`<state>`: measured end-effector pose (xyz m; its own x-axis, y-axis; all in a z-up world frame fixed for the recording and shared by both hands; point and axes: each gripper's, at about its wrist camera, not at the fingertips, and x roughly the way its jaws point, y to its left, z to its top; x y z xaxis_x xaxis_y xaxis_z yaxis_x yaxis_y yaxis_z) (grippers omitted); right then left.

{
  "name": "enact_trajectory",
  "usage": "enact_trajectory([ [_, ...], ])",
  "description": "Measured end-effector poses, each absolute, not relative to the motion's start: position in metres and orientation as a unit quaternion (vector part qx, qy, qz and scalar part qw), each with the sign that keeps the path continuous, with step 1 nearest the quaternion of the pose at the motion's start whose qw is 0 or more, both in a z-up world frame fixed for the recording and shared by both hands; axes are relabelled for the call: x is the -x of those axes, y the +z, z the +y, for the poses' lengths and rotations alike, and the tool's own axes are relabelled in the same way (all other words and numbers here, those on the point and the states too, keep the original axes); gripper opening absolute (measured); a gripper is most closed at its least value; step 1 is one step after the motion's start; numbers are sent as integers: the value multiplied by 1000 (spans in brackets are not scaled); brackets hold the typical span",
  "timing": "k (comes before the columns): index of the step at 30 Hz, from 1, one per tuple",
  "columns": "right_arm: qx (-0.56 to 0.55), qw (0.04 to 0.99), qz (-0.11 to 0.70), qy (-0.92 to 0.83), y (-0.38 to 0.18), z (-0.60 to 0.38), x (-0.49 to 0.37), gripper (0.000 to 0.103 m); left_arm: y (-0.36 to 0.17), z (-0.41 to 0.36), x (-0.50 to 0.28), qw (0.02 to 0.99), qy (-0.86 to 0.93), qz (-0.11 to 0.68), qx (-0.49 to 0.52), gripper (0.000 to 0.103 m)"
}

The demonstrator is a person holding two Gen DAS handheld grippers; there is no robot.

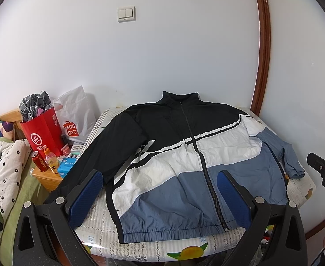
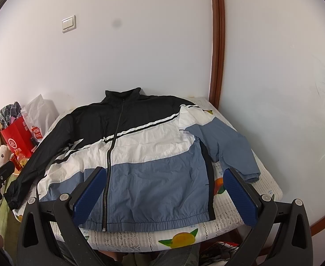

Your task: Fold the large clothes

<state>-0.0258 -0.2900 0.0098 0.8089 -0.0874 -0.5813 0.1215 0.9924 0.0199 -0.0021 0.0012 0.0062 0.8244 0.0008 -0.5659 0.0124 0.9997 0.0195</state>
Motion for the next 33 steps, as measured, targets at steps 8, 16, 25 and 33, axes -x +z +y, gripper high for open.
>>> enact_trajectory([
  [8, -30, 951, 304, -57, 10, -293, 26, 103, 7, -1, 2, 954, -6, 300, -13, 103],
  [16, -31, 951, 302, -57, 9, -295, 29, 103, 8, -3, 4, 954, -6, 298, -11, 103],
  [25, -31, 951, 303, -56, 10, -295, 28, 103, 6, -2, 4, 952, -16, 304, -8, 103],
  [33, -30, 951, 303, -54, 14, -295, 24, 103, 10, 0, -1, 951, -4, 309, -15, 103],
])
